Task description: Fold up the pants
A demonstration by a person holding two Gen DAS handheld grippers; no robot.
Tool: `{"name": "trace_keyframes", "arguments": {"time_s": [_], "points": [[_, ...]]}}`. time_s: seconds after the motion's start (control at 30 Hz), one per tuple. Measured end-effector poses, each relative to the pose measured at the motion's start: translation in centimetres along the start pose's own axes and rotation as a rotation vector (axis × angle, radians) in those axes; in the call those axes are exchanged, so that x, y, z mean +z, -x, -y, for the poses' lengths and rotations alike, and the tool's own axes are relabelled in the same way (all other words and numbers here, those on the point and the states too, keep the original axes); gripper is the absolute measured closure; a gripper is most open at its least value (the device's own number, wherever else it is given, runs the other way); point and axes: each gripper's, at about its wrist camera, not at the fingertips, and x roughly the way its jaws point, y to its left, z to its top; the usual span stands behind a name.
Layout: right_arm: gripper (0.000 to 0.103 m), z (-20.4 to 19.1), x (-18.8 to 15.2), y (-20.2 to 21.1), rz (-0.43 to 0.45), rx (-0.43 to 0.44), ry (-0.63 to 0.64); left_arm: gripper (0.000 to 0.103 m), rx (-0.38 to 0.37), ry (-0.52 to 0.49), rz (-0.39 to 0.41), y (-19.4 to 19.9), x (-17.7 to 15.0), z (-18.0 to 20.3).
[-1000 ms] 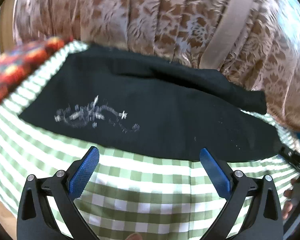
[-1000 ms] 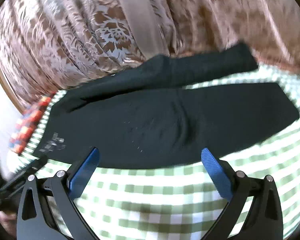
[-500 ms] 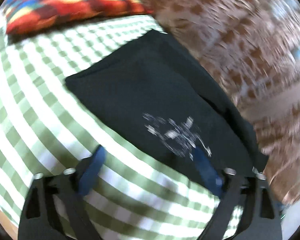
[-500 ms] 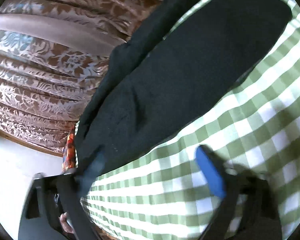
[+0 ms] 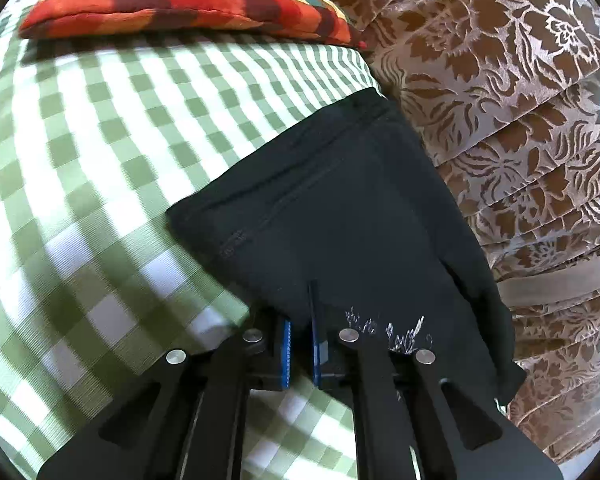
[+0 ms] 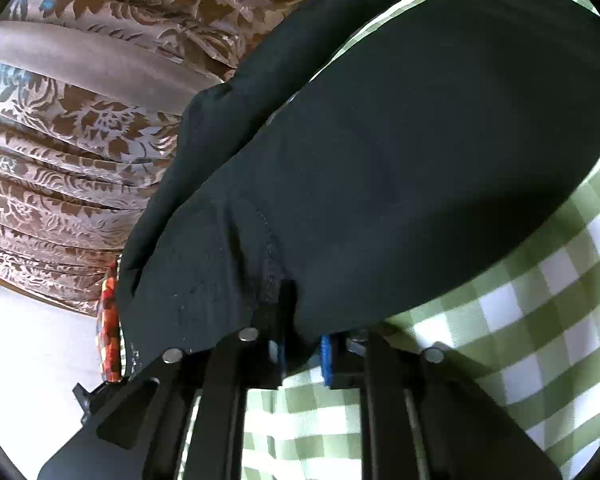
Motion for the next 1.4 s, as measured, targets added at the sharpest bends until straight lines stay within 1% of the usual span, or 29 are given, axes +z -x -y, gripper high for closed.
{"name": "trace_keyframes", "arguments": {"time_s": [0.13, 0.3, 0.43, 0.5, 0.53, 0.57, 0.6, 0.67, 0.7, 0.77, 0.83, 0.87, 0.93, 0.97, 1.07, 1.1, 1.17, 1.2, 1.27, 1.3, 1.33, 1.4], "points": [[0.095, -0.2, -1.2, 1.9, -0.005, -0.014, 0.053, 0.098, 0.011, -0.053, 0.013, 2.1, -1.1, 0.0], [0.095, 0.3, -3.9, 4.5, -0.035, -0.034, 0.095, 0.098, 0.022, -0.076, -0.007, 4.9, -2.8, -0.9], [0.093, 1.5, -6.1, 6.3, -0.064, -0.025, 0.078, 0.098, 0.043, -0.083, -0.03, 7.1, -4.8, -2.5], [0.088, 2.9, -6.3, 7.4, -0.043, -0.034, 0.038, 0.098, 0.05, -0.091, -0.045, 7.5, -5.6, -3.1], [0.086, 3.6, -6.1, 8.0, -0.031, -0.038, 0.017, 0.097, 0.053, -0.097, -0.047, 7.6, -5.8, -3.3], [0.081, 4.9, -5.6, 8.6, -0.008, -0.043, -0.026, 0.097, 0.052, -0.095, -0.048, 7.5, -5.9, -3.4], [0.081, 5.7, -4.9, 9.2, 0.015, -0.048, -0.058, 0.097, 0.053, -0.093, -0.052, 7.3, -5.9, -3.5], [0.077, 7.3, -3.6, 10.5, 0.084, -0.091, -0.109, 0.097, 0.072, -0.106, -0.053, 7.0, -5.8, -3.1], [0.071, 8.4, -2.5, 11.4, 0.132, -0.12, -0.138, 0.097, 0.082, -0.115, -0.054, 7.0, -5.8, -2.9], [0.069, 10.2, -0.9, 12.4, 0.189, -0.158, -0.201, 0.097, 0.103, -0.138, -0.051, 6.9, -5.8, -2.4], [0.069, 11.9, 0.9, 13.0, 0.226, -0.184, -0.242, 0.097, 0.112, -0.148, -0.048, 6.9, -5.8, -2.3], [0.071, 12.4, 1.7, 13.1, 0.239, -0.2, -0.253, 0.097, 0.115, -0.154, -0.047, 6.9, -5.8, -2.3], [0.085, 12.9, 3.0, 13.3, 0.25, -0.218, -0.252, 0.097, 0.122, -0.165, -0.045, 7.0, -5.8, -2.2], [0.096, 12.7, 3.2, 13.5, 0.257, -0.237, -0.237, 0.097, 0.127, -0.175, -0.043, 7.0, -5.8, -2.0], [0.097, 11.4, 2.4, 15.5, 0.309, -0.271, -0.17, 0.097, 0.135, -0.221, -0.032, 7.5, -5.9, -1.5], [0.097, 11.4, 2.0, 16.1, 0.317, -0.308, -0.157, 0.096, 0.143, -0.24, -0.031, 7.5, -5.9, -1.2], [0.097, 12.3, 1.2, 16.1, 0.301, -0.372, -0.166, 0.096, 0.175, -0.256, -0.06, 6.9, -6.0, -1.2], [0.097, 13.0, 1.0, 15.4, 0.281, -0.401, -0.178, 0.096, 0.185, -0.262, -0.069, 6.5, -6.0, -1.2], [0.097, 14.0, 0.5, 14.8, 0.267, -0.395, -0.2, 0.094, 0.198, -0.283, -0.071, 6.2, -6.1, -1.3], [0.096, 13.9, 0.4, 14.9, 0.272, -0.397, -0.193, 0.094, 0.191, -0.284, -0.072, 6.4, -6.1, -1.3], [0.094, 13.8, 0.4, 15.0, 0.275, -0.393, -0.193, 0.093, 0.181, -0.288, -0.076, 6.7, -5.9, -1.4], [0.077, 13.8, 0.6, 15.5, 0.28, -0.383, -0.205, 0.08, 0.193, -0.289, -0.078, 7.5, -5.5, -1.6]]}}
